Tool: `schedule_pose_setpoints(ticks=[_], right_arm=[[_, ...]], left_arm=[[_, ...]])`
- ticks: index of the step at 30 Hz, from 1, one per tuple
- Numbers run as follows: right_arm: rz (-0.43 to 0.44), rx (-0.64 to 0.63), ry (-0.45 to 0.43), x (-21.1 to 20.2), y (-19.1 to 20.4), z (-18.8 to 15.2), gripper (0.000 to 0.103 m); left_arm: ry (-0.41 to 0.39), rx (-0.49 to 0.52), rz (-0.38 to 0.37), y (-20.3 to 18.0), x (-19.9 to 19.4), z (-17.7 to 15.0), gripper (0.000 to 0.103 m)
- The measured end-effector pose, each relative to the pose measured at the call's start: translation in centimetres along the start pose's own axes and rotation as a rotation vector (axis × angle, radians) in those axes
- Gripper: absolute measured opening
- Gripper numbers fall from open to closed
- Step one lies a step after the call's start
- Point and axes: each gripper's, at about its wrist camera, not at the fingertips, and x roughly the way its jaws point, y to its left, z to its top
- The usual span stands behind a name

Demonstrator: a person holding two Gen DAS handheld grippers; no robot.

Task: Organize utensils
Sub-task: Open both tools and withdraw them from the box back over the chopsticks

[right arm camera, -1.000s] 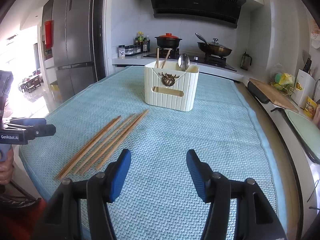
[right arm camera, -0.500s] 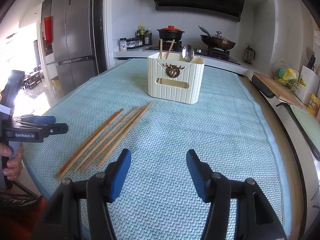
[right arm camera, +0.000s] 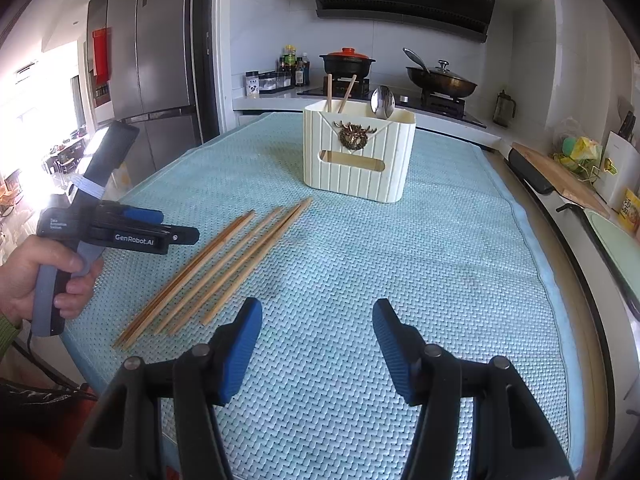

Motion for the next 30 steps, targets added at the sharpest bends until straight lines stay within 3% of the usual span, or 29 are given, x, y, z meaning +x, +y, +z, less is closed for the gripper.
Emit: schedule_pose_setpoints(ticks=[22, 28, 30], right_arm=[[0.002, -0.004, 0.005, 0.2, 0.1, 0.2, 0.059], [0.031, -0.037, 0.062, 3.2, 1.2, 1.8, 0.059], [0.078, -0.001, 0.082, 4.9, 1.5, 2.7, 0.059]], left_arm=[[0.05, 0.031, 0.056, 0.5, 2.6, 0.6, 0.085], [0.046, 0.025, 0.054, 0.7, 2.7, 0.5, 0.085], [0.043, 0.02, 0.055, 0.8, 2.6, 0.5, 0.085]])
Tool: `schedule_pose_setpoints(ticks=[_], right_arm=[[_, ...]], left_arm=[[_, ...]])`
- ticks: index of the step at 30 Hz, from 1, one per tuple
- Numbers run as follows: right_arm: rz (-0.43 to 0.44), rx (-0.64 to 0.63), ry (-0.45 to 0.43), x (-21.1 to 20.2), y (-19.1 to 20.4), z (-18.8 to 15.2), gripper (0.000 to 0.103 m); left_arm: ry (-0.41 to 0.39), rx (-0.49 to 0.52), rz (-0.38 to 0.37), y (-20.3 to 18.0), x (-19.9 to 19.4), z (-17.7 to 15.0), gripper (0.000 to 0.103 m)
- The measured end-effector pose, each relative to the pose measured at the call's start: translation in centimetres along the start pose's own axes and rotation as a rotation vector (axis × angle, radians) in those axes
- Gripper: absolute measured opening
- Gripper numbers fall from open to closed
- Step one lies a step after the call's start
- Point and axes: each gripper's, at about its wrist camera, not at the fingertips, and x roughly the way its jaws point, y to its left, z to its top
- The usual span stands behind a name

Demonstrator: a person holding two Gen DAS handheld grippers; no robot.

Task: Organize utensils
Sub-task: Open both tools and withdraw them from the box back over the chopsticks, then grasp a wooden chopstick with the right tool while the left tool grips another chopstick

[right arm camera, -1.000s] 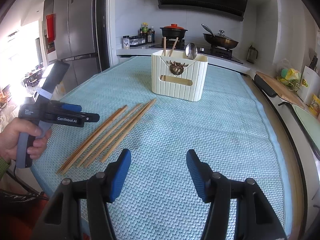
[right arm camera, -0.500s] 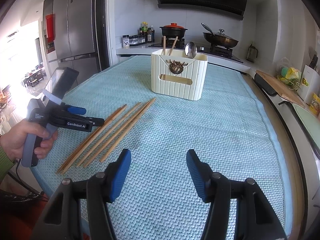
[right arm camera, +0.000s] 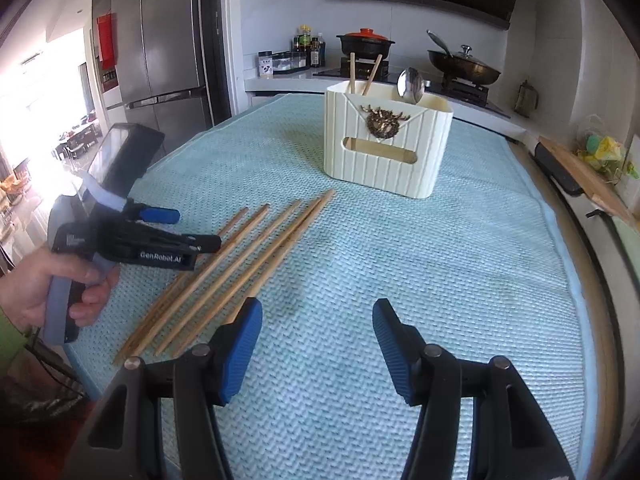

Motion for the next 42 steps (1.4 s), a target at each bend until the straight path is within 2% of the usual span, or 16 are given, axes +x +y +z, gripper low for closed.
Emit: schedule_pose_setpoints(ticks=[2, 4, 8, 10, 12, 17, 19, 22, 25, 27, 31, 34, 35, 37, 38, 42], right_arm=[[0.049, 0.037, 0.021, 1.9, 0.3, 0.9, 0.059], [0.058, 0.045, 0.04, 3.9, 0.8, 1.6, 0.059], [0.018, 0.056, 0.075, 7.6, 1.2, 2.8, 0.059], [-0.035, 0.024, 0.093, 9.1, 1.5, 3.1, 0.059], [-0.048, 0.003, 0.113, 10.2, 1.7, 3.2, 0.059], [-0.078, -0.029, 0.11, 10.9, 2.0, 2.9, 0.059], [-0.111, -0.011, 0.119, 10.9, 1.4, 2.7, 0.055], [-0.11, 0.068, 0.116, 10.2, -0.5, 2.3, 0.043], [-0.114, 0.11, 0.112, 9.4, -1.7, 1.9, 0.012], [-0.097, 0.155, 0.122, 9.0, -2.6, 1.1, 0.007], [-0.111, 0.243, 0.139, 7.6, -4.4, -0.2, 0.007], [-0.132, 0.23, 0.148, 6.6, -4.7, -0.9, 0.008], [-0.134, 0.216, 0.147, 6.3, -4.8, -1.1, 0.011], [-0.137, 0.19, 0.144, 6.0, -4.9, -1.2, 0.025], [-0.135, 0.184, 0.145, 5.9, -5.2, -1.3, 0.035], [-0.095, 0.159, 0.18, 6.7, -5.7, -1.2, 0.038]], left_arm=[[-0.003, -0.006, 0.002, 0.1, -0.1, -0.1, 0.085], [-0.005, -0.011, 0.004, 0.4, -0.2, -0.3, 0.085], [-0.009, -0.019, 0.002, 0.7, -0.3, -0.5, 0.085], [-0.011, -0.018, 0.004, 0.7, -0.2, -0.4, 0.085], [-0.015, -0.015, 0.006, 0.7, -0.1, -0.4, 0.086], [-0.025, -0.02, 0.007, 0.8, -0.1, -0.5, 0.087], [-0.025, -0.019, 0.007, 0.7, -0.1, -0.5, 0.087], [-0.026, -0.023, 0.001, 0.9, -0.1, -0.5, 0.087], [-0.028, -0.026, 0.0, 1.0, -0.1, -0.4, 0.088], [-0.029, -0.028, -0.001, 0.9, -0.1, -0.4, 0.088], [-0.028, -0.034, -0.009, 0.9, -0.4, -0.6, 0.088], [-0.021, -0.022, -0.013, 0.7, -0.5, -0.7, 0.088], [-0.018, -0.018, -0.016, 0.7, -0.5, -0.7, 0.088], [-0.014, -0.015, -0.019, 0.6, -0.6, -0.7, 0.088], [-0.012, -0.016, -0.021, 0.7, -0.6, -0.7, 0.088], [-0.005, -0.034, -0.038, 1.0, -0.4, -0.1, 0.087]])
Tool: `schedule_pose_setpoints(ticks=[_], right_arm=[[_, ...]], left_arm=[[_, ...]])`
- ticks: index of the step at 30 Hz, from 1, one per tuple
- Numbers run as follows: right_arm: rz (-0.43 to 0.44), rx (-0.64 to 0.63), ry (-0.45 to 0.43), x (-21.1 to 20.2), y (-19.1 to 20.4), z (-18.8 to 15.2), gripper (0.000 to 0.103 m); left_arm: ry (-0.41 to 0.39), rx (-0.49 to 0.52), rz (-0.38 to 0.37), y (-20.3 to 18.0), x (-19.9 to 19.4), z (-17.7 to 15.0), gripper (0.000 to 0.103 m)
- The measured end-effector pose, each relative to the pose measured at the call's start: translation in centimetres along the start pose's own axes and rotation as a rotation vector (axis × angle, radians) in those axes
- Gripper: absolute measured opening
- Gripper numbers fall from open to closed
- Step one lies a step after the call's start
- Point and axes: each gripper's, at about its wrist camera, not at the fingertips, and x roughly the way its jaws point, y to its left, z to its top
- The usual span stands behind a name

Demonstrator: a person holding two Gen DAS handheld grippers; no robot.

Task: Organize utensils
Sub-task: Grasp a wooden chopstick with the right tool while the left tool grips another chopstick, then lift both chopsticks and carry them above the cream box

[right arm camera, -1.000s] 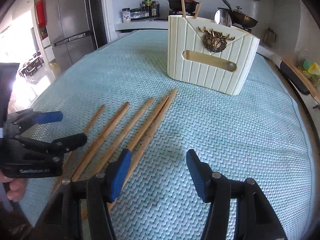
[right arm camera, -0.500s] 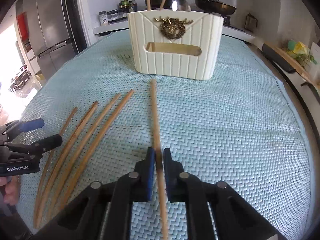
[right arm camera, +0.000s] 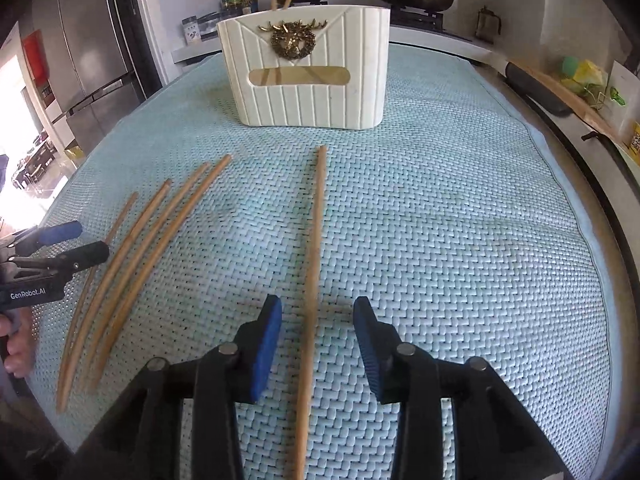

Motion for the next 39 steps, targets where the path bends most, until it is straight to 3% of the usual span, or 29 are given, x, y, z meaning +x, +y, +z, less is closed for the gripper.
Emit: schedule_pose_setpoints(ticks=[7, 13, 16, 18, 20, 27, 33, 39], right_arm=[[0.035, -0.057, 0.053, 2.4, 0.1, 4.1, 0.038], [0.03, -0.1, 0.126, 5.5, 0.0, 8.9, 0.037], [0.029, -0.1, 0.147, 6.6, 0.0, 10.7, 0.024], [0.021, -0.087, 0.159, 7.3, -0.2, 11.6, 0.007], [0.038, -0.061, 0.154, 7.5, -0.6, 12.2, 0.006], [0.151, 0.032, 0.052, 4.5, -3.1, 12.7, 0.006], [0.242, 0.04, -0.116, -2.6, -4.4, 12.9, 0.006], [0.279, -0.009, -0.269, -9.2, -3.1, 12.8, 0.006]], left_arm=[[0.05, 0.06, 0.004, -1.0, 1.3, 2.1, 0.076], [0.083, 0.105, -0.016, -2.2, 1.9, 3.7, 0.046], [0.089, 0.102, -0.023, -2.4, 2.1, 4.1, 0.033], [0.087, 0.095, -0.031, -2.4, 2.3, 4.3, 0.022], [0.081, 0.083, -0.045, -2.3, 2.5, 4.6, 0.008], [0.034, 0.032, -0.086, -1.3, 1.5, 5.3, 0.004], [-0.097, 0.0, -0.124, -0.8, -4.3, 6.5, 0.004], [-0.226, -0.007, -0.152, -0.2, -10.5, 8.1, 0.004]])
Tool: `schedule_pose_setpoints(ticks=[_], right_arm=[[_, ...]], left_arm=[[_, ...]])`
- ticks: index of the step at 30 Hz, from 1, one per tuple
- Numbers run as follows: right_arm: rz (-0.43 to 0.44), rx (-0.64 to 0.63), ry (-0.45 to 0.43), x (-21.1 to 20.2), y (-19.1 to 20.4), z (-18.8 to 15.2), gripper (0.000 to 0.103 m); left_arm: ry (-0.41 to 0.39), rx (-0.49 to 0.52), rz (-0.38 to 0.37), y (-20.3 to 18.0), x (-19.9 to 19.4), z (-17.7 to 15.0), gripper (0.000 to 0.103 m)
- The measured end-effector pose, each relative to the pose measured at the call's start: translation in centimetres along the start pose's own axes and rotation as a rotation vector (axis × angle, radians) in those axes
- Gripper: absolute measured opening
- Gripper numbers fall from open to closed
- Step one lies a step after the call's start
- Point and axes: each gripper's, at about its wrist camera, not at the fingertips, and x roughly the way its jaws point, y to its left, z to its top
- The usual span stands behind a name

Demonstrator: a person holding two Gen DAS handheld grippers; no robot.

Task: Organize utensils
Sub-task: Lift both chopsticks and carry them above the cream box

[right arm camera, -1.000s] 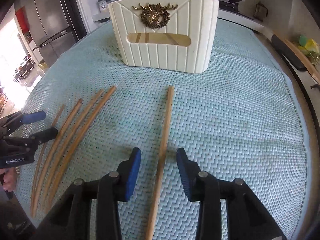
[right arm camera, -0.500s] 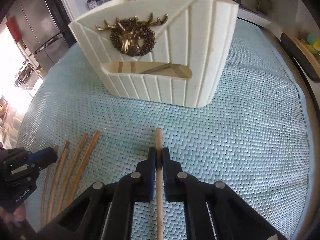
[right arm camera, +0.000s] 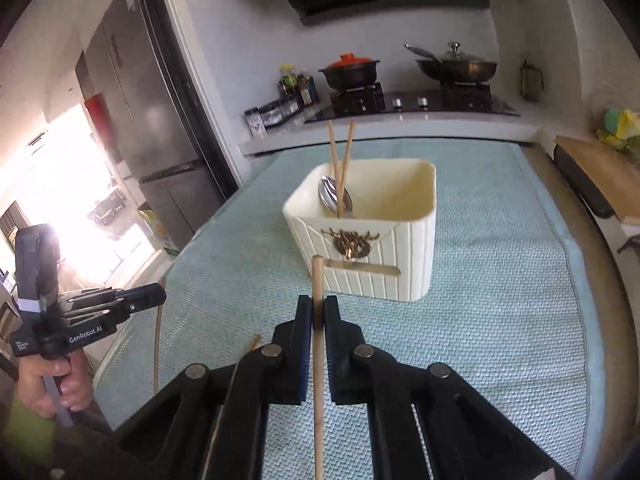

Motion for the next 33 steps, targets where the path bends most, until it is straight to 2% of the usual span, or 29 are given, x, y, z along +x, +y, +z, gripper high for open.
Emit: schedule_pose_setpoints(ticks=[9, 14, 26, 33], right_arm=[[-0.017, -0.075, -0.172, -6.0, 3.3, 0.1, 0.006], [-0.042, -0.103, -0.228, -7.5, 4.2, 0.4, 0.006], [-0.066, -0.115, -0.274, -8.6, 4.2, 1.3, 0.006], [-0.083, -0.133, -0.299, -9.3, 4.1, 2.9, 0.006]], left_arm=[[-0.163, -0.002, -0.021, -1.2, -5.7, 1.7, 0.004], [-0.221, -0.013, -0.023, -1.4, -6.7, 2.4, 0.004], [-0.282, -0.03, -0.059, -1.9, -7.8, 4.3, 0.003], [-0.319, -0.023, -0.101, -2.3, -8.9, 6.7, 0.003]])
